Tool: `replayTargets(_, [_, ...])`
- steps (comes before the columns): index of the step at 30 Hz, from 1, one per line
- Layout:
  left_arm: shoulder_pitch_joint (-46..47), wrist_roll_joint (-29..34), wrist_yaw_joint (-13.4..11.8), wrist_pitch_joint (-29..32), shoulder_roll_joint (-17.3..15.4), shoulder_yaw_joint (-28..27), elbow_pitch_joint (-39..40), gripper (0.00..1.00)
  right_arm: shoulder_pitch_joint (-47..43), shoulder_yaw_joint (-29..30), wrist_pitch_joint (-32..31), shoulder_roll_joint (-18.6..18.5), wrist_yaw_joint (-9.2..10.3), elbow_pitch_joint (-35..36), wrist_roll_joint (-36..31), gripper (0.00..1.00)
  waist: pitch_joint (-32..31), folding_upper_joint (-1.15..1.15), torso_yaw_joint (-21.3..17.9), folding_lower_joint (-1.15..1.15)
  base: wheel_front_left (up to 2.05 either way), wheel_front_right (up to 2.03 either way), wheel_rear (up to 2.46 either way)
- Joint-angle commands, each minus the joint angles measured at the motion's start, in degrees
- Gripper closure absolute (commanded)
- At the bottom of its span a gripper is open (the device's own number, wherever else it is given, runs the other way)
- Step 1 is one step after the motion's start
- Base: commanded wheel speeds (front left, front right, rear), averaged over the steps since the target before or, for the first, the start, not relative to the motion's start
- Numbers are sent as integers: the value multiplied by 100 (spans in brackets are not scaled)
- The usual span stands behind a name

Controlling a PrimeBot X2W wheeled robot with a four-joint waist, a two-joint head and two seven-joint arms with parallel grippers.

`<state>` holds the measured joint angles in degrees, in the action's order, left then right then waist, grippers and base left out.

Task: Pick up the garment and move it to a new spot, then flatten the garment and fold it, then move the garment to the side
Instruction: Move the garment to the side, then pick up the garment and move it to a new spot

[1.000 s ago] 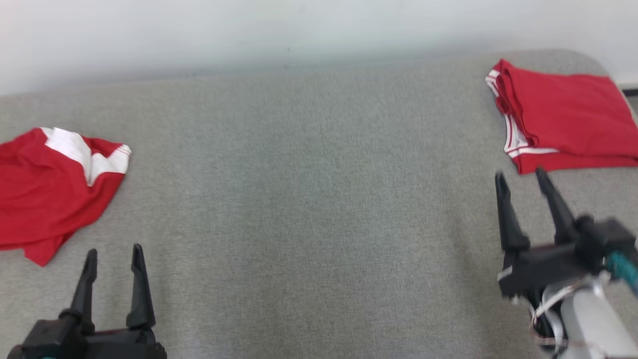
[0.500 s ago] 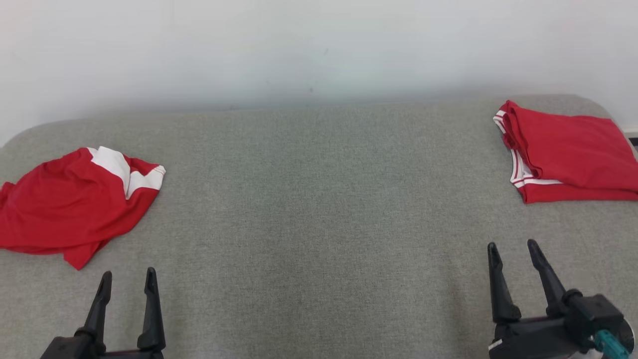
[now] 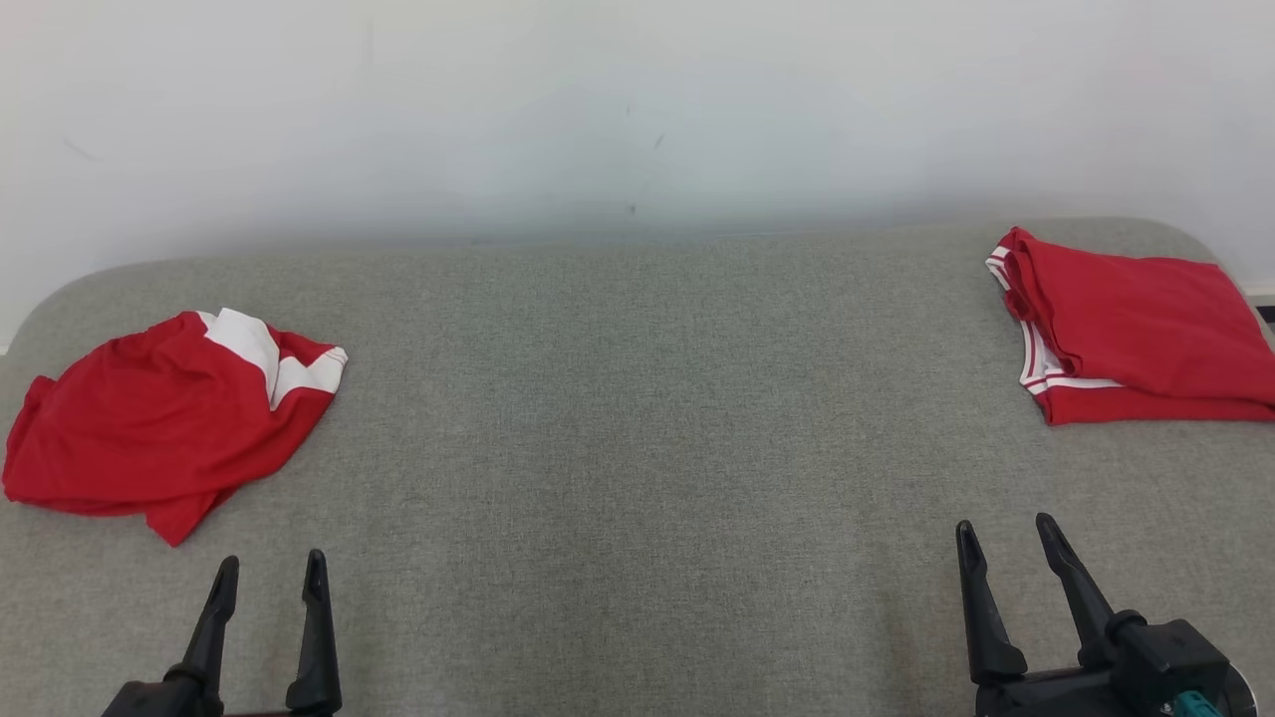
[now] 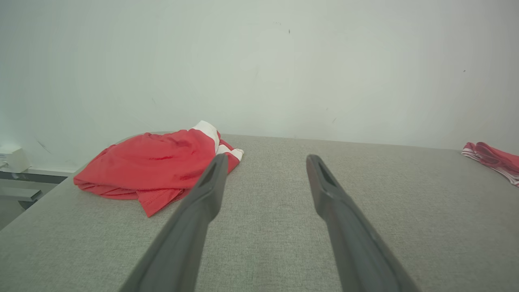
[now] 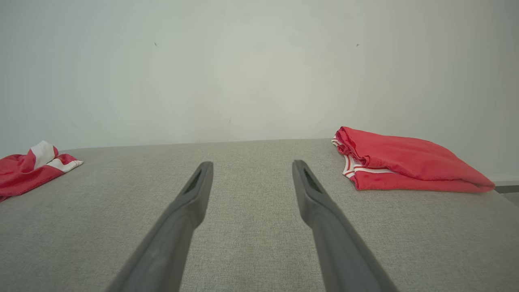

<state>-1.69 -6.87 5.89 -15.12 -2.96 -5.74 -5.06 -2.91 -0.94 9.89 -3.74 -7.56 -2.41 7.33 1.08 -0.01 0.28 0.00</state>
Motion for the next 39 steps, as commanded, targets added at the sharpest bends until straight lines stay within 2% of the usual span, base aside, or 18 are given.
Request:
replayTargets(1, [-59, 33, -4, -1, 4, -5, 11, 0, -63, -3, -9, 26, 17, 28, 18, 0, 7, 1, 3, 0, 0, 0, 0])
replayTargets(11, [-49, 25, -9, -1, 0, -16, -28, 0, -103, 33, -69, 44, 17, 32, -19, 0, 22, 1, 61, 0, 0, 0, 0])
replayTargets(17, [82, 40, -18, -1, -60, -35, -50, 0, -90, -8, -52, 52, 17, -23, 39, 0, 36, 1, 310, 0, 0, 0, 0])
replayTargets(39, [182, -126, -136, -1, -149, -232, -251, 0, 60, -149, -1, 5, 17, -294, 71, 0, 205, 1, 2074, 0, 0, 0, 0])
